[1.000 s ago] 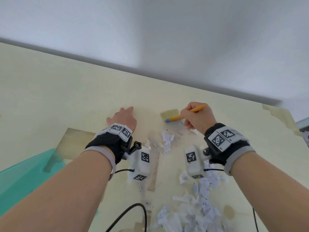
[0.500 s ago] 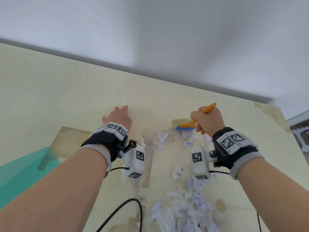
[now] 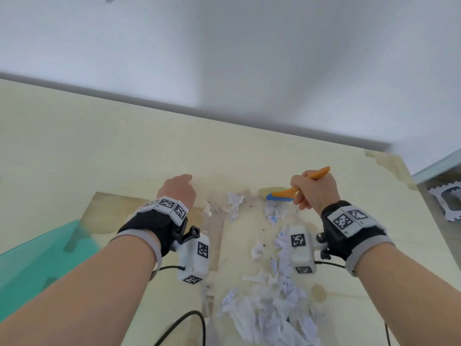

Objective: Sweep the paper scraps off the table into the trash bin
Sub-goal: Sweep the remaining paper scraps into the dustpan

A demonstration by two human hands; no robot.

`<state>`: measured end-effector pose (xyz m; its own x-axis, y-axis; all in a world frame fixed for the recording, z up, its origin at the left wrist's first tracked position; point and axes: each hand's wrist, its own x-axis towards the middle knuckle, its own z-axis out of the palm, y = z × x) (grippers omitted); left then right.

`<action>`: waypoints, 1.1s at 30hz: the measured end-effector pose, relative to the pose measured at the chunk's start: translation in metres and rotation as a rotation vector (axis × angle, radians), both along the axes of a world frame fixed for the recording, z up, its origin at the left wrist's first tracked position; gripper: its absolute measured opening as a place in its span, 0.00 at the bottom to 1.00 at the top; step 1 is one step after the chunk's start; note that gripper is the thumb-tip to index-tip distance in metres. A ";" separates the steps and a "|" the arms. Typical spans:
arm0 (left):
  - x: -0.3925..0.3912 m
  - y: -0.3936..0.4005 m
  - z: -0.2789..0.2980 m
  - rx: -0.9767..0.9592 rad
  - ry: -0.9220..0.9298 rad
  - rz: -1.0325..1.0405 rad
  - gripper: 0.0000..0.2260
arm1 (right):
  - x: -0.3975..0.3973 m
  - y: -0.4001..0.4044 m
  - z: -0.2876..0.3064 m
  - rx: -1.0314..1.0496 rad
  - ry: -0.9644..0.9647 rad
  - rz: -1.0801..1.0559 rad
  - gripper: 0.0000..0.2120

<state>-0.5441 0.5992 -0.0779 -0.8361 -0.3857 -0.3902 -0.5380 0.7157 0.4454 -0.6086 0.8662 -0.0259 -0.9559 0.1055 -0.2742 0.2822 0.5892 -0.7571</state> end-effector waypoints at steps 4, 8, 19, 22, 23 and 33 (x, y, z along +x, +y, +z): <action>0.006 0.008 0.003 -0.012 0.021 0.037 0.19 | -0.013 -0.006 0.018 -0.209 0.127 -0.070 0.07; 0.013 0.009 0.005 -0.017 0.034 0.059 0.19 | 0.001 -0.036 -0.005 -0.130 0.013 0.090 0.05; 0.027 0.006 0.002 -0.009 0.056 0.096 0.17 | 0.007 -0.054 0.014 -0.181 0.021 0.134 0.05; 0.027 0.006 0.003 0.006 0.055 0.105 0.18 | 0.019 -0.061 0.003 -0.098 -0.071 0.183 0.05; 0.027 0.005 0.003 0.010 0.058 0.107 0.18 | 0.019 -0.060 0.004 -0.045 -0.072 0.184 0.06; 0.030 0.001 0.003 0.011 0.052 0.125 0.18 | 0.020 -0.096 0.008 -0.236 -0.039 0.322 0.03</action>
